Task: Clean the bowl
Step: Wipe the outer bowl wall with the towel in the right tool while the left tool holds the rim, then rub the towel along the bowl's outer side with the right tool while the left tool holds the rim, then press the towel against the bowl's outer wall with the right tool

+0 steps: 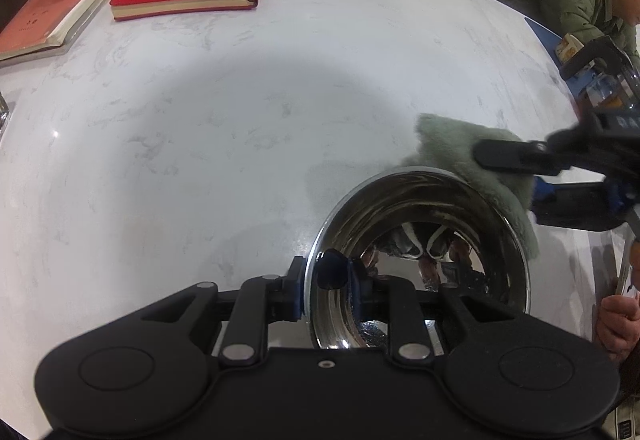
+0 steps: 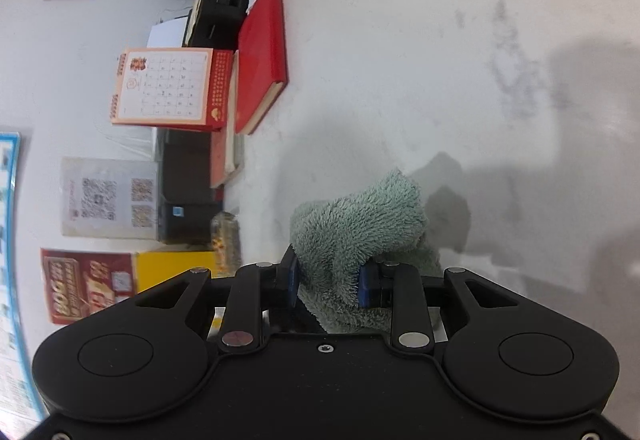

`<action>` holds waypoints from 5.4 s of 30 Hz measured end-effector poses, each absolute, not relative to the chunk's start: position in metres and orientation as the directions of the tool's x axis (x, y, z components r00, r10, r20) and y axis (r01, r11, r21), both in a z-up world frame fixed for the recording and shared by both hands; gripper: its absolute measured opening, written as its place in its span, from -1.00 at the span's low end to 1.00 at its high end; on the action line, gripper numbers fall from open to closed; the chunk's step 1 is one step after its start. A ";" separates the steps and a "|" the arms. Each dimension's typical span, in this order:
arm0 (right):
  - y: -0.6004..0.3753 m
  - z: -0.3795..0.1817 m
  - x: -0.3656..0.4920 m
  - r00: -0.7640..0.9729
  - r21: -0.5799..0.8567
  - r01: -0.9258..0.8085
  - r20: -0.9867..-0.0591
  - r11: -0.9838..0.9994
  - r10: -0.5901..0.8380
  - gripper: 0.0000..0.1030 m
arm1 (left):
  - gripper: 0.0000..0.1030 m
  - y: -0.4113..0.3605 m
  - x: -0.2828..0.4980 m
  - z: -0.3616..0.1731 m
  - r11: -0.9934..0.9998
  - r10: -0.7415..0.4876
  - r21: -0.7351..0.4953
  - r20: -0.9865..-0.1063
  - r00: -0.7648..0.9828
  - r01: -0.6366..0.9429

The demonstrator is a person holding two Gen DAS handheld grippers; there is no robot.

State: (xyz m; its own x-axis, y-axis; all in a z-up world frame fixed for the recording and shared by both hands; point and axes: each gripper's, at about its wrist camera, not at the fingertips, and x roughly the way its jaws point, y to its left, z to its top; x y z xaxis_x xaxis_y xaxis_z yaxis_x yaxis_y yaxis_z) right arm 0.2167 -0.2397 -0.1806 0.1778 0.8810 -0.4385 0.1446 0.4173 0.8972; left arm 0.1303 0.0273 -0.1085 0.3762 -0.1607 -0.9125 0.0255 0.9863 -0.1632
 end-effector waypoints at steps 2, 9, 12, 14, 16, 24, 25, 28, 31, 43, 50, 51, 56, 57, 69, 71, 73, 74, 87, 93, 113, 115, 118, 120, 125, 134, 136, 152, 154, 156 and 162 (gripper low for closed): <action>-0.241 -0.188 0.216 0.173 0.902 0.183 -0.421 0.391 0.891 -0.49 | -0.56 0.026 0.130 -0.109 0.987 -0.153 -0.157 -0.913 0.379 0.021; -0.268 -0.199 0.186 0.172 0.892 0.293 -0.404 0.345 0.899 -0.49 | -0.56 0.025 0.130 -0.109 0.987 -0.156 -0.158 -0.910 0.385 0.027; -0.264 -0.200 0.190 0.166 0.891 0.295 -0.404 0.346 0.899 -0.49 | -0.56 0.023 0.129 -0.109 0.988 -0.155 -0.150 -0.911 0.383 0.044; -0.254 -0.200 0.205 0.160 0.896 0.278 -0.399 0.347 0.903 -0.49 | -0.56 0.023 0.129 -0.109 0.988 -0.155 -0.144 -0.913 0.377 0.058; -0.245 -0.203 0.218 0.154 0.901 0.267 -0.389 0.341 0.908 -0.49 | -0.55 0.022 0.130 -0.109 0.988 -0.154 -0.141 -0.915 0.373 0.060; -0.261 -0.217 0.195 0.169 0.891 0.343 -0.369 0.296 0.914 -0.49 | -0.51 0.020 0.132 -0.109 0.989 -0.149 -0.144 -0.914 0.377 0.042; -0.266 -0.218 0.189 0.171 0.887 0.356 -0.371 0.293 0.913 -0.49 | -0.51 0.020 0.132 -0.109 0.989 -0.149 -0.145 -0.913 0.379 0.041; -0.274 -0.219 0.175 0.175 0.880 0.375 -0.376 0.292 0.910 -0.49 | -0.51 0.019 0.130 -0.109 0.989 -0.146 -0.138 -0.913 0.381 0.048; -0.265 -0.218 0.189 0.189 0.893 0.357 -0.357 0.275 0.915 -0.49 | -0.51 0.018 0.129 -0.110 0.990 -0.140 -0.129 -0.915 0.378 0.054; -0.276 -0.211 0.157 0.251 0.898 0.367 -0.347 0.244 0.904 -0.49 | -0.48 0.017 0.125 -0.110 0.990 -0.130 -0.142 -0.904 0.407 0.001; -0.273 -0.187 0.126 0.291 0.903 0.307 -0.390 0.301 0.873 -0.41 | -0.48 0.014 0.116 -0.110 0.990 -0.091 -0.128 -0.898 0.431 -0.058; -0.271 -0.185 0.127 0.295 0.902 0.295 -0.400 0.315 0.868 -0.41 | -0.48 0.013 0.114 -0.110 0.991 -0.079 -0.119 -0.898 0.432 -0.067; -0.270 -0.184 0.142 0.315 0.906 0.264 -0.405 0.331 0.858 -0.41 | -0.61 0.022 0.101 -0.102 0.987 -0.082 -0.133 -0.902 0.425 -0.093; -0.270 -0.184 0.145 0.315 0.908 0.259 -0.403 0.330 0.859 -0.41 | -0.61 0.024 0.101 -0.098 0.988 -0.080 -0.128 -0.896 0.436 -0.082; -0.263 -0.187 0.159 0.297 0.908 0.240 -0.406 0.344 0.864 -0.41 | -0.61 0.025 0.105 -0.103 0.982 -0.101 -0.158 -0.903 0.417 -0.102; -0.261 -0.187 0.166 0.296 0.909 0.234 -0.404 0.345 0.865 -0.41 | -0.61 0.023 0.098 -0.102 0.981 -0.105 -0.162 -0.904 0.413 -0.105; -0.258 -0.188 0.173 0.284 0.910 0.228 -0.403 0.347 0.870 -0.41 | -0.61 0.023 0.095 -0.099 0.984 -0.104 -0.156 -0.901 0.421 -0.091; -0.257 -0.188 0.175 0.276 0.908 0.227 -0.406 0.352 0.871 -0.41 | -0.61 0.023 0.098 -0.097 0.988 -0.102 -0.143 -0.898 0.428 -0.065; -0.237 -0.187 0.198 0.210 0.908 0.201 -0.407 0.368 0.889 -0.41 | -0.40 0.013 0.119 -0.109 0.994 -0.106 -0.105 -0.897 0.428 0.027; -0.250 -0.194 0.178 0.244 0.903 0.252 -0.408 0.349 0.880 -0.41 | -0.36 0.011 0.113 -0.109 0.989 -0.062 -0.115 -0.883 0.465 -0.088; -0.260 -0.208 0.171 0.311 0.911 0.313 -0.366 0.270 0.877 -0.41 | -0.44 0.020 0.113 -0.114 0.954 -0.034 -0.177 -0.868 0.495 -0.244; -0.265 -0.209 0.156 0.300 0.906 0.331 -0.367 0.265 0.881 -0.41 | -0.44 0.020 0.113 -0.113 0.955 -0.036 -0.176 -0.870 0.493 -0.240; -0.267 -0.209 0.149 0.290 0.903 0.338 -0.367 0.264 0.884 -0.41 | -0.44 0.020 0.114 -0.113 0.961 -0.044 -0.169 -0.873 0.486 -0.217; -0.264 -0.209 0.163 0.296 0.909 0.323 -0.362 0.264 0.884 -0.40 | -0.44 0.019 0.114 -0.113 0.966 -0.045 -0.160 -0.876 0.479 -0.201; -0.251 -0.217 0.208 0.301 0.926 0.304 -0.317 0.225 0.899 -0.41 | -0.44 0.018 0.116 -0.113 0.969 -0.048 -0.154 -0.883 0.467 -0.193; -0.266 -0.220 0.167 0.310 0.910 0.362 -0.322 0.202 0.895 -0.41 | -0.39 0.018 0.119 -0.115 0.958 -0.025 -0.158 -0.878 0.478 -0.241; -0.267 -0.217 0.156 0.302 0.908 0.360 -0.331 0.214 0.894 -0.41 | -0.39 0.016 0.119 -0.114 0.958 -0.019 -0.155 -0.876 0.483 -0.243; -0.254 -0.175 0.138 0.279 0.878 0.186 -0.478 0.442 0.833 -0.41 | -0.63 0.031 0.136 -0.098 0.971 -0.044 -0.159 -0.853 0.520 -0.180; -0.250 -0.170 0.142 0.281 0.863 0.160 -0.504 0.478 0.817 -0.41 | -0.69 0.032 0.131 -0.099 0.968 -0.053 -0.170 -0.859 0.510 -0.185; -0.248 -0.167 0.149 0.283 0.853 0.139 -0.521 0.503 0.806 -0.41 | -0.71 0.034 0.124 -0.099 0.964 -0.068 -0.185 -0.867 0.493 -0.192; -0.243 -0.165 0.180 0.287 0.846 0.093 -0.527 0.525 0.800 -0.41 | -0.67 0.034 0.097 -0.097 0.959 -0.098 -0.208 -0.880 0.464 -0.192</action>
State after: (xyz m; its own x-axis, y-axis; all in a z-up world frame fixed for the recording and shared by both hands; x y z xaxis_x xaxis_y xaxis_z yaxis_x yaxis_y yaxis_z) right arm 0.1796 -0.2432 -0.1647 0.2869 0.7998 -0.5272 0.0928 0.5246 0.8463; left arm 0.0975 0.0337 -0.0967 0.4639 -0.0982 -0.8804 -0.1925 0.9589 -0.2083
